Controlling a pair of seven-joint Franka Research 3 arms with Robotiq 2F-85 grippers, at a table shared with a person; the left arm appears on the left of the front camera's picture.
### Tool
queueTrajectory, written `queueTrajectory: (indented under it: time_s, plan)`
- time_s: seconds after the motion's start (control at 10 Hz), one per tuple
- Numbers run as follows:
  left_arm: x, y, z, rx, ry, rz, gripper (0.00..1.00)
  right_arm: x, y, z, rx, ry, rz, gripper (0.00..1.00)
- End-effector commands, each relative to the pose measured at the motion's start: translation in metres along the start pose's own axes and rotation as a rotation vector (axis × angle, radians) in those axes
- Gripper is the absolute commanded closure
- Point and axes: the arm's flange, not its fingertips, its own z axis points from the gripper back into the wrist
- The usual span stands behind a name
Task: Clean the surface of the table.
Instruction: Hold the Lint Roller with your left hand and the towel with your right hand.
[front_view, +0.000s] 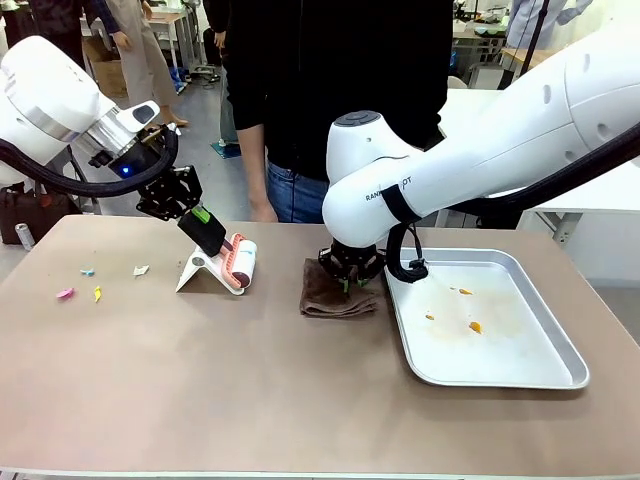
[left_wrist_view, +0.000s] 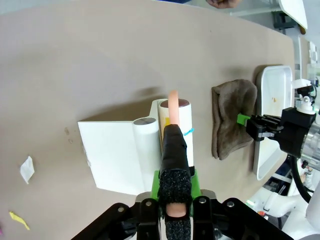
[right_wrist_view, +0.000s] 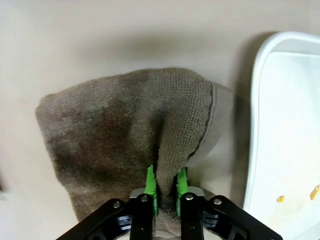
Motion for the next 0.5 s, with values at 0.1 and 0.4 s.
queueTrajectory:
  time_s: [0.1,0.4]
  plan:
    - [-0.0058,0.0010,-0.0003,-0.017,-0.016,-0.015,1.00,-0.0006,-0.0019,-0.0083,-0.012,-0.007,-0.017,1.00]
    - [-0.0063,0.0003,0.0008,-0.027,-0.023,-0.014,1.00,-0.0009,-0.0033,-0.0086,-0.002,-0.012,-0.026,1.00]
